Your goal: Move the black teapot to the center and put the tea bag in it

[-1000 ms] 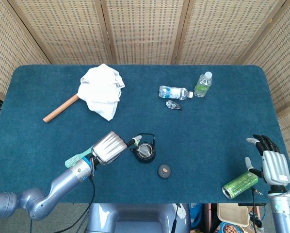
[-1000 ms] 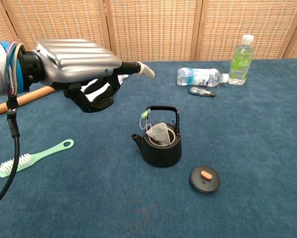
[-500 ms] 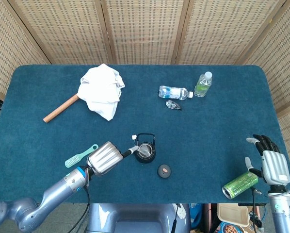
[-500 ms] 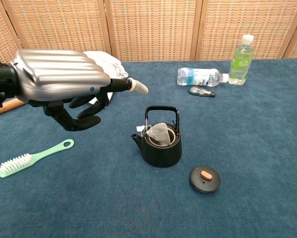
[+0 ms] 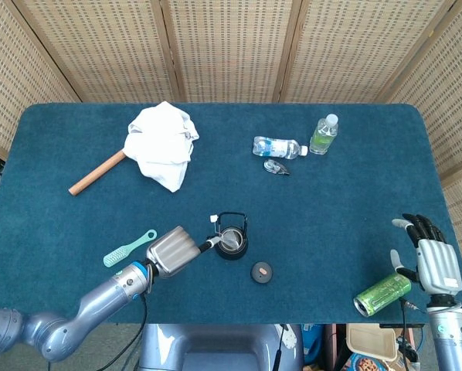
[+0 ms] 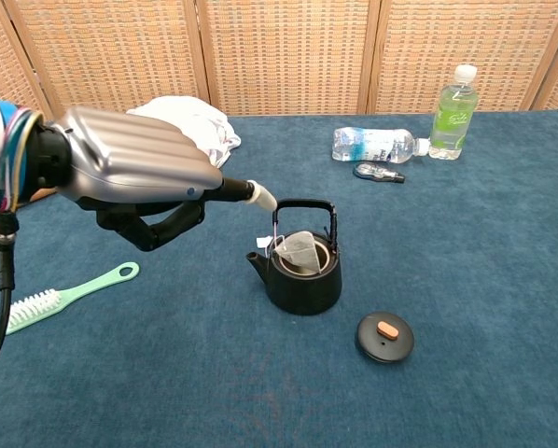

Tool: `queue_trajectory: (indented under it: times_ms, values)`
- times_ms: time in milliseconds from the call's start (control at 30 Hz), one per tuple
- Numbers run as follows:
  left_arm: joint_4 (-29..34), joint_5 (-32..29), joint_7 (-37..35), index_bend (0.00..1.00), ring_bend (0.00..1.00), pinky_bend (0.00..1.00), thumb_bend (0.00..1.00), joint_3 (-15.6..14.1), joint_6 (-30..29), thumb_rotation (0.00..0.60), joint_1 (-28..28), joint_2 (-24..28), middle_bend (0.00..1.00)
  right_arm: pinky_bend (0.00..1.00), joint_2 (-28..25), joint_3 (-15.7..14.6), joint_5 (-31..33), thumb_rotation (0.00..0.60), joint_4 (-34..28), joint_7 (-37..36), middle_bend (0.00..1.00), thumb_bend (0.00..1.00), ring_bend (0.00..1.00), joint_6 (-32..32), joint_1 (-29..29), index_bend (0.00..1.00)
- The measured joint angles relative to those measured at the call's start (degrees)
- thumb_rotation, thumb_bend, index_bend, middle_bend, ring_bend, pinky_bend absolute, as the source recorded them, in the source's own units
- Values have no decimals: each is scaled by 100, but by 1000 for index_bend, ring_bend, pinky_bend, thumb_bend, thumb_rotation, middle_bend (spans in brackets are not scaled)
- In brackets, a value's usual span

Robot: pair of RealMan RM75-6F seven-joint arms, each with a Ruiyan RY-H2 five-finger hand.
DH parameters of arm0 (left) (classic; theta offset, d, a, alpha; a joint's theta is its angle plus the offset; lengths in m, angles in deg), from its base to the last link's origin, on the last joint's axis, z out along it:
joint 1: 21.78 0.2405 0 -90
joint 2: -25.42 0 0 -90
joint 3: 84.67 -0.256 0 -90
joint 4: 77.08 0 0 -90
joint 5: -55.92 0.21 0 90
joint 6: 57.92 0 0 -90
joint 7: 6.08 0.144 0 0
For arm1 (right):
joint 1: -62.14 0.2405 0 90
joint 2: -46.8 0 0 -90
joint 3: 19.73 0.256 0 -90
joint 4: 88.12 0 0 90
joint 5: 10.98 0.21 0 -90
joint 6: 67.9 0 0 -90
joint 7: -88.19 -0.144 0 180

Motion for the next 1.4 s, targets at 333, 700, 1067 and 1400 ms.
queue_trajectory:
  times_ms: [333, 700, 1067, 1400]
  values:
    - [-19, -1429, 511, 0, 757, 740, 1000, -189, -63, 600, -884, -268, 786, 208, -13, -10, 11, 600, 13, -19, 230, 578, 131, 3, -16, 270]
    - [-383, -2213, 552, 0, 757, 740, 1000, -341, -243, 600, -1516, -760, 786, 208, -4, -34, 0, 600, 58, -68, 230, 578, 131, 7, -39, 270]
    - [-967, -2645, 363, 0, 757, 740, 1000, -308, -102, 600, -1853, -1187, 787, 208, -60, -24, 34, 600, 38, -86, 231, 577, 131, 17, -64, 270]
    - [-1381, -3155, 217, 0, 757, 740, 1000, -381, 18, 600, -2255, -1577, 787, 208, -61, -35, -8, 600, 47, -102, 231, 578, 131, 2, -56, 270]
